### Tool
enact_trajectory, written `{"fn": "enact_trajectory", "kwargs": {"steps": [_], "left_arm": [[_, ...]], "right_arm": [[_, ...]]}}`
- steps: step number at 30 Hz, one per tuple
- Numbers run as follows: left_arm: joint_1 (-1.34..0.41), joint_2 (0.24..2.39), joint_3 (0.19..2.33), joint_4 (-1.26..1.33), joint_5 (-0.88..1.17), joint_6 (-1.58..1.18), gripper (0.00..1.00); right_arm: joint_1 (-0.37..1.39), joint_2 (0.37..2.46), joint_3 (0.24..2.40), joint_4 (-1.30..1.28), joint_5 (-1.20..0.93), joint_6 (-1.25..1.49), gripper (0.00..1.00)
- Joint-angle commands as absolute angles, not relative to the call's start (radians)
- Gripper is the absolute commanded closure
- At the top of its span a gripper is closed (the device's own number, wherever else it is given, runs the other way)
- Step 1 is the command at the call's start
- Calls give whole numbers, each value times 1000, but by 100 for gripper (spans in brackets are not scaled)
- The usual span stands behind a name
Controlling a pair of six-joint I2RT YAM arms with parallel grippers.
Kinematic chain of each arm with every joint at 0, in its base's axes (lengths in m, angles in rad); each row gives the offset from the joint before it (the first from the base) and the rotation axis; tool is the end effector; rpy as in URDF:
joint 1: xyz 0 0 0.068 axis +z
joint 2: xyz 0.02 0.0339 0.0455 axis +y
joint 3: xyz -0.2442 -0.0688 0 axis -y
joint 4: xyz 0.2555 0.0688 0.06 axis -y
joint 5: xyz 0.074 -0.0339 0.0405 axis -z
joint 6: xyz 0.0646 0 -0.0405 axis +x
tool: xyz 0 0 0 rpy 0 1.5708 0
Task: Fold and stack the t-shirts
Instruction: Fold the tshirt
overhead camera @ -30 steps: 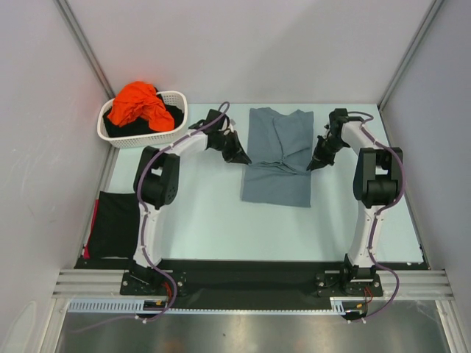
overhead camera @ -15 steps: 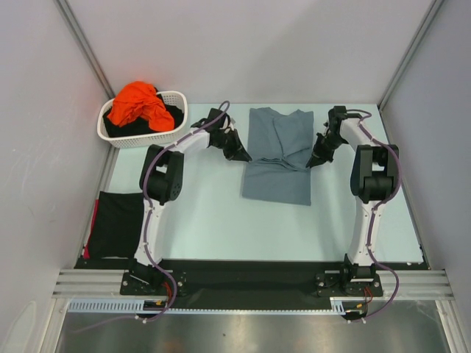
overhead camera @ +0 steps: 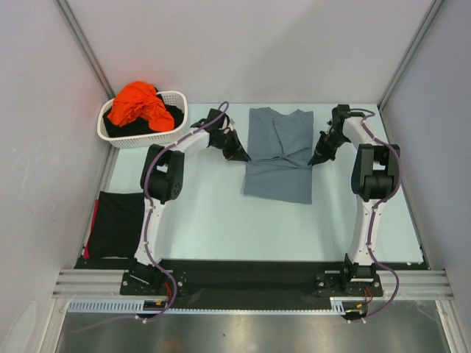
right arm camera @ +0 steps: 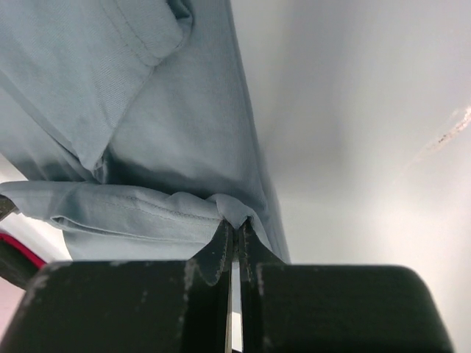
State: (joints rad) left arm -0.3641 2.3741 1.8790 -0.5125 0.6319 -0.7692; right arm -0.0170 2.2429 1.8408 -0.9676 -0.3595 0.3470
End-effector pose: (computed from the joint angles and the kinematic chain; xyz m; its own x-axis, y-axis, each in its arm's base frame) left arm 0.4690 -0.2196 0.1078 -0.9725 -0.2300 -0.0362 -0.1314 0.6705 -0.7302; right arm 0.4578 0.0149 0.1281 -0.9398 0.3344 -0.0706 0.2821 0.8756 0.3921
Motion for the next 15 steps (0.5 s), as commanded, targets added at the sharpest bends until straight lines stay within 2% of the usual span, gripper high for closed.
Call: {"fn": "enact_trajectory", "kwargs": {"steps": [1,2,3,5,6,7,8,9,10,11,12,15], "left_arm": [[-342,2381,1928,-514,632,-773,99],[-341,2382,1928,-514,637,-772,97],[-339,2384,1928,-515,637,-772,87],[-337,2382,1928,-523,629,-762,78],[-339,2379,1936,-529,623,-755,68],[-339,2373,1947,-546,606,-743,65],[-339,2355,1960,-586,560,-701,64],[-341,2336,1989,-609,519,-677,61],[-342,2317,2002,-632,479,-651,60],[-342,2275,2029,-684,400,-603,56],[-344,2213,2040,-734,331,-548,51],[-356,2145,1987,-721,340,-535,49]], "right_arm": [[-26,2263,1891,-969,-353,350,97],[-26,2266,1894,-971,-353,348,96],[-28,2269,1898,-973,-353,348,94],[-31,2279,1907,-974,-354,348,90],[-34,2283,1926,-974,-357,348,88],[-40,2287,1943,-982,-356,348,84],[-44,2296,1969,-992,-339,347,73],[-49,2302,2029,-1005,-330,341,68],[-55,2303,2066,-1034,-319,339,59],[-67,2298,2095,-1046,-298,339,55],[-81,2257,2123,-1067,-282,339,45],[-77,2179,2018,-1031,-296,337,43]]}}
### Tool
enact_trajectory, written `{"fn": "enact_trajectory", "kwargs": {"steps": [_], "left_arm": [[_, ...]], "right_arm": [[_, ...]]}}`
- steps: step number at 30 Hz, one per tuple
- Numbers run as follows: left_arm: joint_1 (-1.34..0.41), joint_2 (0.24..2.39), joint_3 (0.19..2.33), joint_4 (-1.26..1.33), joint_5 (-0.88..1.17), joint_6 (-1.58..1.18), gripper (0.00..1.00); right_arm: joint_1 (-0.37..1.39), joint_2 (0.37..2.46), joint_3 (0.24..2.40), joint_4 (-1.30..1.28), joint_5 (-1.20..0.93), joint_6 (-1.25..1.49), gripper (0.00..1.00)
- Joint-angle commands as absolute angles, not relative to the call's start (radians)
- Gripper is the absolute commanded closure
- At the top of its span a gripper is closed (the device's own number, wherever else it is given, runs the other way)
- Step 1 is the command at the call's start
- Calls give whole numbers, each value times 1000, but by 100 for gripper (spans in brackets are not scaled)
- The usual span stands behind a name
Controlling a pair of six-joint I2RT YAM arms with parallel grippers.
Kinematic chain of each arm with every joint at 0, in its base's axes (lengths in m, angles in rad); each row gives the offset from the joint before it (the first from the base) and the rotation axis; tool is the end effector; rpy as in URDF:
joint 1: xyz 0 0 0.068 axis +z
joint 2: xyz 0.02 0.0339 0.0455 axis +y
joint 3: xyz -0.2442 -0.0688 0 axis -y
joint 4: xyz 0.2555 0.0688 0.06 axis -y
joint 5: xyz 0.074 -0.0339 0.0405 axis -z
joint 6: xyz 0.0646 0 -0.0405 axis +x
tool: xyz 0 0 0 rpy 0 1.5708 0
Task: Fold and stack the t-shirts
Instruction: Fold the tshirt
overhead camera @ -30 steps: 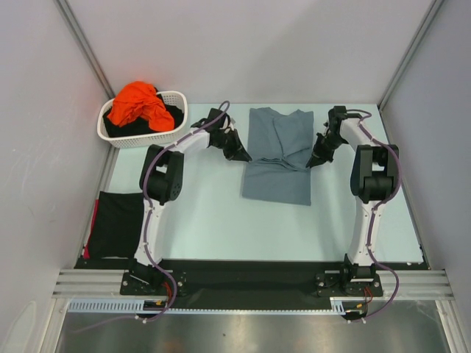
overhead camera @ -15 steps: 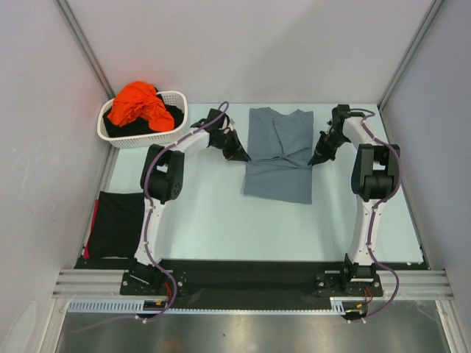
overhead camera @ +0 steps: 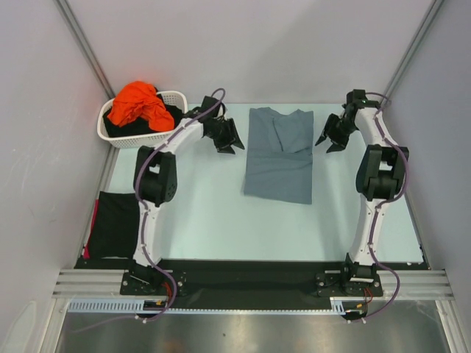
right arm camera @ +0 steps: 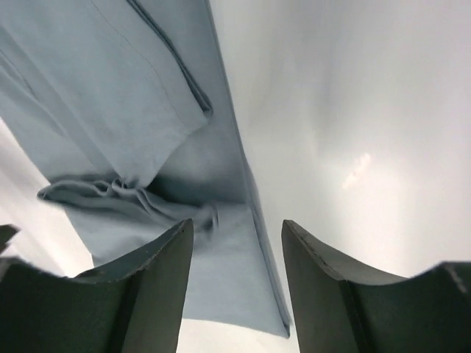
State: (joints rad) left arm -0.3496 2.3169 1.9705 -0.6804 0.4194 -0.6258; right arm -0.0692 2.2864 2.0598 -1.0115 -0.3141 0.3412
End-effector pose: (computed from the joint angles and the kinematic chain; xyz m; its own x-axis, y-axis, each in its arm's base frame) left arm 0.4751 -0.2012 0.1487 -0.9508 -0.2228 -0.2154 -0.0568 0.8086 -0.5856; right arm 0.4871 -0.0138 0.1708 -0.9002 0.3814 -0.2100 0.2826 0.8788 0.3845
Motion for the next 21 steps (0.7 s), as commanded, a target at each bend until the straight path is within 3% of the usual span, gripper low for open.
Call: {"fn": "enact_trajectory", "kwargs": {"steps": [1,5,12,21], "left_arm": [[-362,2108,1926,-685,368,-534,48],[-431,2022,1764,-589,455,-538,53],[-523,2023,1566,-410,632,-575,63],[-534,2082,1511,-428,581,-545,70]], "right_arm": [[-68,2113,1963,-1013,-301,339,43],[-29,1950,1650,-849,-356,367,43],[69,1789,1352,-626,-466,455,46],[121,1779,1190,-558,-551,460,66]]}}
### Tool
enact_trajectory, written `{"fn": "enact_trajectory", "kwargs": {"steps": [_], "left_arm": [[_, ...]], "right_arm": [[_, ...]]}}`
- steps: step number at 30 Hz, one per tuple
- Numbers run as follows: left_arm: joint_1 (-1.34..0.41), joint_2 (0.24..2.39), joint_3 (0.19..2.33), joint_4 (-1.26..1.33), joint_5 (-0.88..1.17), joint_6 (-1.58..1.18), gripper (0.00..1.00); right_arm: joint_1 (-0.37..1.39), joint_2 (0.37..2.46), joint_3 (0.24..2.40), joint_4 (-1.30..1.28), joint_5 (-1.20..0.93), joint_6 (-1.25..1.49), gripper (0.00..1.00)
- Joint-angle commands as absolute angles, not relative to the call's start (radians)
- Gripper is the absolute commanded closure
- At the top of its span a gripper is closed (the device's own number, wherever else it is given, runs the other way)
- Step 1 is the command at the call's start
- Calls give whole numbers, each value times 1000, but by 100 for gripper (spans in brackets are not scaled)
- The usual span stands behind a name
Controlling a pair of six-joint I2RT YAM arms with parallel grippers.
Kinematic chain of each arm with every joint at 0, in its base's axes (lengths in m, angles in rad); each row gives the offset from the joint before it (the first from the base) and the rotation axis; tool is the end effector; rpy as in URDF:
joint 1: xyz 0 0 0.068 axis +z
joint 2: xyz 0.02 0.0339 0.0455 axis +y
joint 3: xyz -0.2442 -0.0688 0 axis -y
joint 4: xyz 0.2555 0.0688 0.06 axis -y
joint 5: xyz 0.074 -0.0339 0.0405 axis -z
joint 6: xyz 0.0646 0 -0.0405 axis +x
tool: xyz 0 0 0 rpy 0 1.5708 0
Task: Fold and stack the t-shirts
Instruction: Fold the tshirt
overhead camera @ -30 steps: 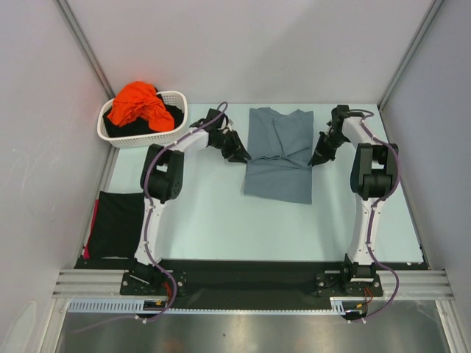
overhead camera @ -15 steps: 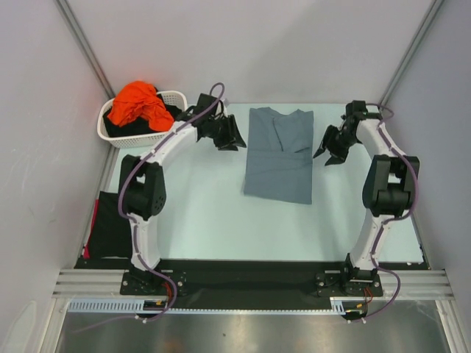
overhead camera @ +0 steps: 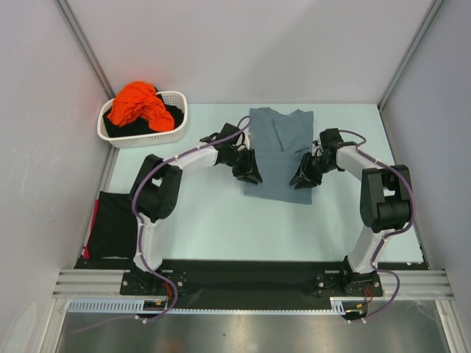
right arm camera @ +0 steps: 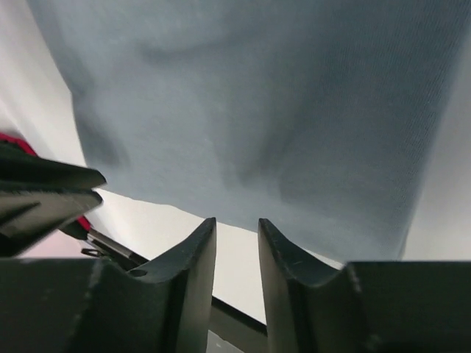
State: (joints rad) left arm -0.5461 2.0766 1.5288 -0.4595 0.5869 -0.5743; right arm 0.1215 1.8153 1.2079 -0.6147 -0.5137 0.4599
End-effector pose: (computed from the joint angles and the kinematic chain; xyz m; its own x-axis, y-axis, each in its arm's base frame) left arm 0.3710 -0.2674 0.1372 -0.9788 0.0655 -0.1941 0.1828 0.7069 -0.6832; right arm 0.3611 0.0761 0.1315 -0.9568 0.2726 -0.1012 0.1701 0.8070 0.5655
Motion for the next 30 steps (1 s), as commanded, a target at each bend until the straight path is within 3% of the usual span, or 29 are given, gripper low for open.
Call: {"fn": "enact_trajectory", "kwargs": {"steps": [1,6,15,25,30], "left_arm": [[-535,2083,1496,-419,574,-542,70],[-534,2059,1355,-370,552,-534,71],[-534,2048,1230,-357,526,-497,73],[-537,1944,1371,-520,526,-422,61],[-538,1986,1460,-506,621,-455,60]], "right_arm": [[118,1779,1174,-557,-557,448,70],[86,1784,1111,-549,-531,425,78],[8,1780,1005,-574,-503,394,78],[-14,1646,1040,-695,-459,377,76],[81,1689,1140,-692,-502,420,75]]}}
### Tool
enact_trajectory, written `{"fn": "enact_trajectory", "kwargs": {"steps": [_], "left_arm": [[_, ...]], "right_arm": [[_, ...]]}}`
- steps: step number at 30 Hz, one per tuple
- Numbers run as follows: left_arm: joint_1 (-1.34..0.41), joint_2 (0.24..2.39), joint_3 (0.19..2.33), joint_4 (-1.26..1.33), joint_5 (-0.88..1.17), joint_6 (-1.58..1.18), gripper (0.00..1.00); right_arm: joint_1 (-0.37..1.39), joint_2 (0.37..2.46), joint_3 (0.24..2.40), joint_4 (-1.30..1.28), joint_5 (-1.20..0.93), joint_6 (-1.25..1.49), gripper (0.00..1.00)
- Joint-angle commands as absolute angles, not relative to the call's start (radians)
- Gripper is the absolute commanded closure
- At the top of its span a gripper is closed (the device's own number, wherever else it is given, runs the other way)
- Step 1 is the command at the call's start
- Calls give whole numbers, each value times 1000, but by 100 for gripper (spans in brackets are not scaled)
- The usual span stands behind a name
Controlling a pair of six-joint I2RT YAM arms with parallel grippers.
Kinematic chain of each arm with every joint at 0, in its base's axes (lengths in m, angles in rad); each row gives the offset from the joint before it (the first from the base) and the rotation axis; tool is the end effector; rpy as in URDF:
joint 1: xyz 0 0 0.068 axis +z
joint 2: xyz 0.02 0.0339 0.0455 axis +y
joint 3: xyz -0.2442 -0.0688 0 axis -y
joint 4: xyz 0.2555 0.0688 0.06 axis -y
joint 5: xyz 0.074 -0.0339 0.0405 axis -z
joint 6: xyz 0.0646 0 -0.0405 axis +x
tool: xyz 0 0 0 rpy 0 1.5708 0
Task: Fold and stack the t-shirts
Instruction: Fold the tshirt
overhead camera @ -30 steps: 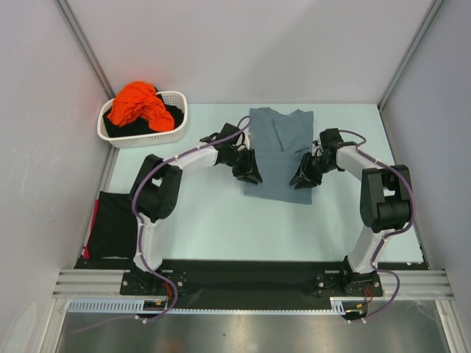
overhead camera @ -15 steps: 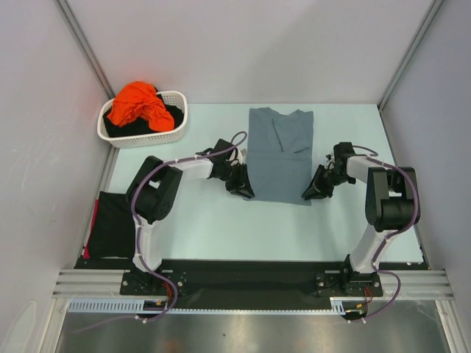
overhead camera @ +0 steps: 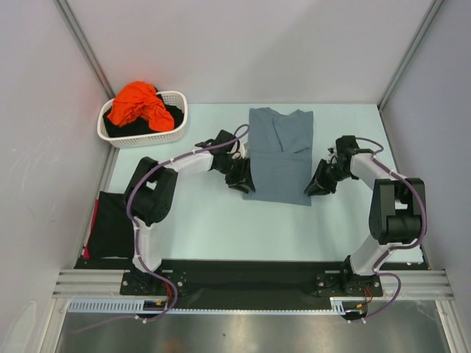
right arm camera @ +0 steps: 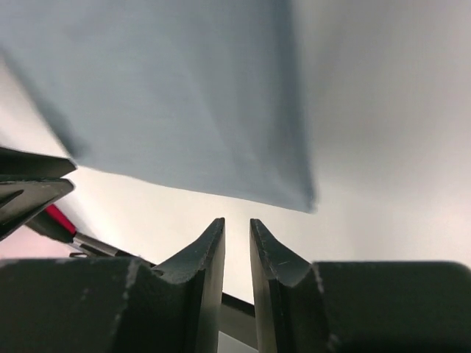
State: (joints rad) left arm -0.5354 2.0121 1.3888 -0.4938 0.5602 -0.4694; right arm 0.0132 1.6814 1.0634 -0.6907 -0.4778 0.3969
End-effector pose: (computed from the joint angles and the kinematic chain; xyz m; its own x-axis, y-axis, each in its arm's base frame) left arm 0.3465 -0.2454 0.1182 -0.9756 0.1331 -0.1748 0.2144 0.7513 -0.6242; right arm 0.3236 0.0340 0.1302 -0.9413 0.3309 -0.0673 0.2526 0.8224 0.5098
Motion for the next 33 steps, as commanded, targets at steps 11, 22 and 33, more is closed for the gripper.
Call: {"fn": "enact_trajectory", "kwargs": {"steps": [11,22,33], "left_arm": [[-526,2148,1493,-486,709,-469,62],[-486,2143,1402,-531,663,-384,63],[-486,2085,1355,-563,592,-330,63]], "right_arm": [[275,1922,1226,-463,-701,610,76],[209,1913,1039,-425,-687,529,88],[-64,1773,842,-502,-683,399,87]]}}
